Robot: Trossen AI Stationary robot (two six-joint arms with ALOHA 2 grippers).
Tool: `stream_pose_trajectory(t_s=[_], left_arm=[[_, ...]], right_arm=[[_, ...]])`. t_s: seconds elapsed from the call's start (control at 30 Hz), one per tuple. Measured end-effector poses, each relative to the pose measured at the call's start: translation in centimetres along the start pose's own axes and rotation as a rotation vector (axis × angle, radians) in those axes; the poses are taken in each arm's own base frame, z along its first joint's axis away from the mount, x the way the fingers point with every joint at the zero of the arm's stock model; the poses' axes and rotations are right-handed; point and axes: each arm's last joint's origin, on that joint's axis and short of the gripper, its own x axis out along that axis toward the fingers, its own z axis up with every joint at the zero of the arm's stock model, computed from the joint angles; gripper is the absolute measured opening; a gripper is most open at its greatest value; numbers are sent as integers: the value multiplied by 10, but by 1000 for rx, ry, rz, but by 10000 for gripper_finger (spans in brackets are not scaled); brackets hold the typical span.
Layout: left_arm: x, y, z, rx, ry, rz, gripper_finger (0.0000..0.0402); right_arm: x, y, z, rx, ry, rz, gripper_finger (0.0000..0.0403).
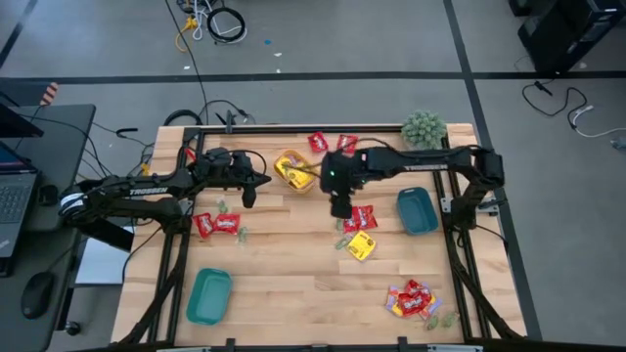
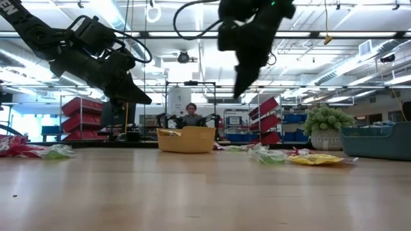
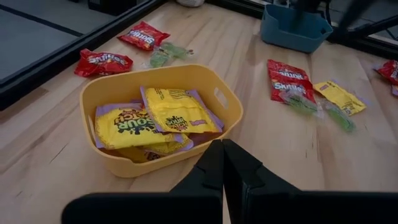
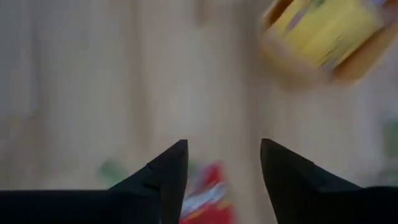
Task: Sort candy
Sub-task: Put the yellow packet of candy into the yellow bin
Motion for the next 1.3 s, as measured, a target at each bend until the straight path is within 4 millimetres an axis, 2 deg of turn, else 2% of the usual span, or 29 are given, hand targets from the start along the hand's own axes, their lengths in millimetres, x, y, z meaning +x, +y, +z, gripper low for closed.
stream_pose_trajectory(t_s=[0.13,0.27,0.43,0.73,0.87,1.0,1.1,1.23,1.3], left_arm=[[0,0,0,0,0,0,1],[0,0,0,1,0,0,1],[0,0,0,2,0,-1,1],[0,0,0,-1,2,-6,1],[0,0,0,-3,5,-5,1],[0,0,0,-5,5,-5,1],[0,0,-1,-7,12,-4,1],[0,0,-2,-8,16,-3,1],[0,0,-2,-9,21,-2,1]], right_arm=[[8,20,-28,58,92,82,201],[19,38,-63,135,176,90,208],[31,52,-96,222,186,100,216],[59,49,-131,302,119,71,216],[66,47,-138,322,83,72,205],[68,46,-140,319,66,53,169],[68,45,-140,317,61,38,114],[69,44,-141,298,60,29,22],[69,44,-141,288,60,29,10]])
